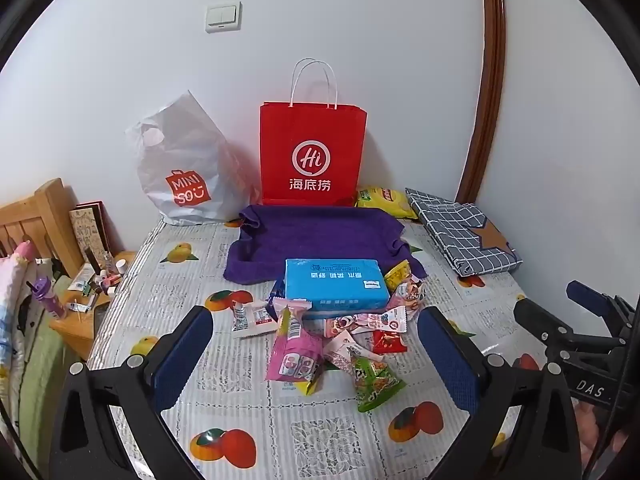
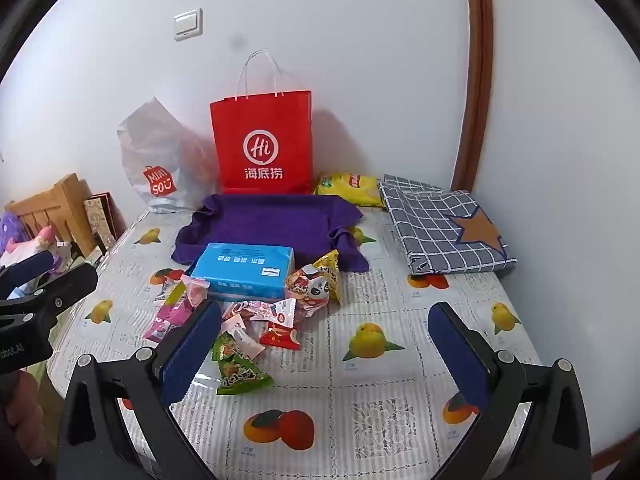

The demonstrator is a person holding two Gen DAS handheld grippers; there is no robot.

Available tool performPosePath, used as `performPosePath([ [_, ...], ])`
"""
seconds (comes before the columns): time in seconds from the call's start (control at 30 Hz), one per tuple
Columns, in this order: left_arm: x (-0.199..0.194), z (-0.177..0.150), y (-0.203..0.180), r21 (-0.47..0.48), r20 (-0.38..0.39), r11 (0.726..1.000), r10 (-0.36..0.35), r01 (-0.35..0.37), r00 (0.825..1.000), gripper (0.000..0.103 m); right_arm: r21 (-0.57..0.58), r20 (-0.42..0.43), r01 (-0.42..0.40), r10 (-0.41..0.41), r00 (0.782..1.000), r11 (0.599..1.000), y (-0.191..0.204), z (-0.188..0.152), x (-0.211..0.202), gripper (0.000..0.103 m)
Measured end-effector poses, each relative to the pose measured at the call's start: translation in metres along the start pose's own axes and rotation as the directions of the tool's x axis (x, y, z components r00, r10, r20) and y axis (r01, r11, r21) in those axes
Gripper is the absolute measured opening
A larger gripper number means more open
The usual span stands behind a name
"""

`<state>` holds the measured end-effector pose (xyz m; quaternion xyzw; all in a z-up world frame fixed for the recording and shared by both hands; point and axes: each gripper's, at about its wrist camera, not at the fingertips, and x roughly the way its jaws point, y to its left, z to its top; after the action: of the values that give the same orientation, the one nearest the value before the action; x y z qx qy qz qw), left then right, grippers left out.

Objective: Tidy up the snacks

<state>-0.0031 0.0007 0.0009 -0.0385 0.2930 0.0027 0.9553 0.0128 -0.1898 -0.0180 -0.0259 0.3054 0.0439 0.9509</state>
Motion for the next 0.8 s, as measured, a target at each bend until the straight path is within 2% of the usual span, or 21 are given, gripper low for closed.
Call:
performPosePath([
  [0.1, -0.006, 0.000, 0.000, 0.002, 0.013, 1.000, -0.019, 0.019, 1.000, 0.103, 0.009, -0.001, -0.008, 0.008, 1.000, 1.000, -0.001, -0.002, -0.001, 0.102],
  [0.2, -0.009, -0.003, -0.009, 0.027, 0.019, 0.999, 0.022, -0.023, 1.000, 0.103, 0.005, 0.004, -0.011, 0.011, 1.000, 1.000, 0.000, -0.002, -0.002, 0.102],
  [0.8, -0.010, -0.003, -0.008, 0.020, 0.018, 1.000, 0.020, -0.020, 1.000, 0.103, 0.023, 0.010, -0.018, 0.018, 1.000, 1.000, -0.005, -0.002, -0.010, 0.102],
])
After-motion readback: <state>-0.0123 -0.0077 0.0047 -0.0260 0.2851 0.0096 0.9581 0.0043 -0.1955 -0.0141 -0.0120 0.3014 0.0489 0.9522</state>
